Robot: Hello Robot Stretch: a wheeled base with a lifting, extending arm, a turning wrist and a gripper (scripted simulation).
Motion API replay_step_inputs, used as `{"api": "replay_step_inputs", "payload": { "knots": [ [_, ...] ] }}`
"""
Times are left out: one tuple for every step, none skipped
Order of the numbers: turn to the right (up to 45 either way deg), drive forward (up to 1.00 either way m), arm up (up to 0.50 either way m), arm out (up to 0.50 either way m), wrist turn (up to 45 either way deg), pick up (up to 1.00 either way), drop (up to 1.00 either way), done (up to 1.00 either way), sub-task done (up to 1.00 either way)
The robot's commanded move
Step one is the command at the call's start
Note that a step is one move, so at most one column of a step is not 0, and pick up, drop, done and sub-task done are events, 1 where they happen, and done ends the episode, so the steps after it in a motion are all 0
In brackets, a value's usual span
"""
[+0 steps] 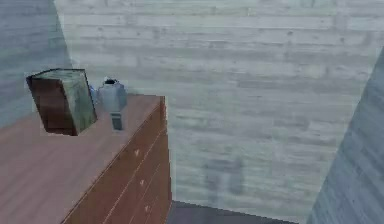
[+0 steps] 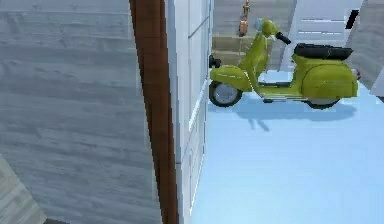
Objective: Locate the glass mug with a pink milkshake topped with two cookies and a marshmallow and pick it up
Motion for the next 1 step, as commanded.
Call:
{"api": "replay_step_inputs", "payload": {
  "knots": [
    [27.0,0.00,0.00,0.00,0.0,0.00,0.00,0.00,0.00]
  ]
}}
